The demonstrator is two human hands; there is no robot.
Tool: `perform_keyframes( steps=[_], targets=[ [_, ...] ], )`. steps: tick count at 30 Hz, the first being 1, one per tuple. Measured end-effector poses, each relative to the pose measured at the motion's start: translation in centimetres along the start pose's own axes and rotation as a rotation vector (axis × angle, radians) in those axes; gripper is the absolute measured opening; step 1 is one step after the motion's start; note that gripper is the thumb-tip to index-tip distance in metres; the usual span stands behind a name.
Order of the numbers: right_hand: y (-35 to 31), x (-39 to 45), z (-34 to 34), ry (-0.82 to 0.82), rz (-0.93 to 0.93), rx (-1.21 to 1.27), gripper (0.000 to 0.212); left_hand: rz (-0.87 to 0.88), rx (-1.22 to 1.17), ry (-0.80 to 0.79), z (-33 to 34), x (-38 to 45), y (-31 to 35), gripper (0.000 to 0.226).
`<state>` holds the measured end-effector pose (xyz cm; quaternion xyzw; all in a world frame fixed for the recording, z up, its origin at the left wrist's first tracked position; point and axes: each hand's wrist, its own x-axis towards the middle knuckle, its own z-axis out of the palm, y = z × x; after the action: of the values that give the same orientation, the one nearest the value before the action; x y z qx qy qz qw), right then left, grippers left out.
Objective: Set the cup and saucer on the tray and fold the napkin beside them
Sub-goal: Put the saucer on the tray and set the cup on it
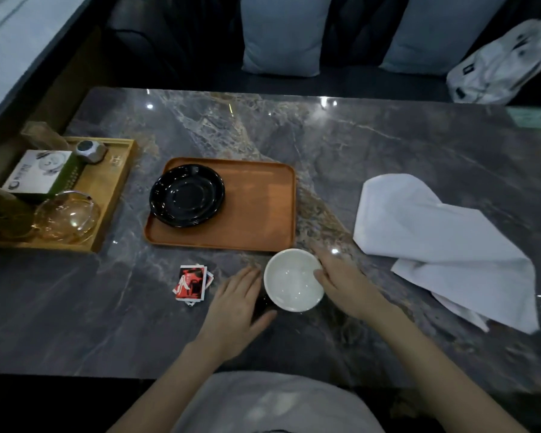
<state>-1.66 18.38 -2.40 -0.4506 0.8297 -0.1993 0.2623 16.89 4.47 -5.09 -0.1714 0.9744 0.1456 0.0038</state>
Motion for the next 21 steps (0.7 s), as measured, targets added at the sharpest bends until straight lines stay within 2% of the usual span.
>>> perform_keyframes(
  steps=[3, 8, 13, 21],
  targets=[
    [0.2, -0.5, 0.5, -0.025, 0.013, 0.061, 0.039, -0.019, -0.031, -0.008, 0.4, -0.4, 0.8, 0.058],
    [-0.1, -0.1, 0.1, -0.073, 0.114, 0.135, 0.031, -0.168, -0.196, -0.074, 0.6, -0.4, 1.2, 0.027],
    [-1.1, 0.5, -0.9, -0.101, 0.138, 0.166, 0.032, -0.235, -0.351, -0.047, -0.1, -0.5, 1.2, 0.02],
    [-4.4, 2.5, -3.3, -0.142, 0.076, 0.161, 0.033, -0.21, -0.399, -0.117, -5.3, 0.4, -0.8, 0.013]
  ],
)
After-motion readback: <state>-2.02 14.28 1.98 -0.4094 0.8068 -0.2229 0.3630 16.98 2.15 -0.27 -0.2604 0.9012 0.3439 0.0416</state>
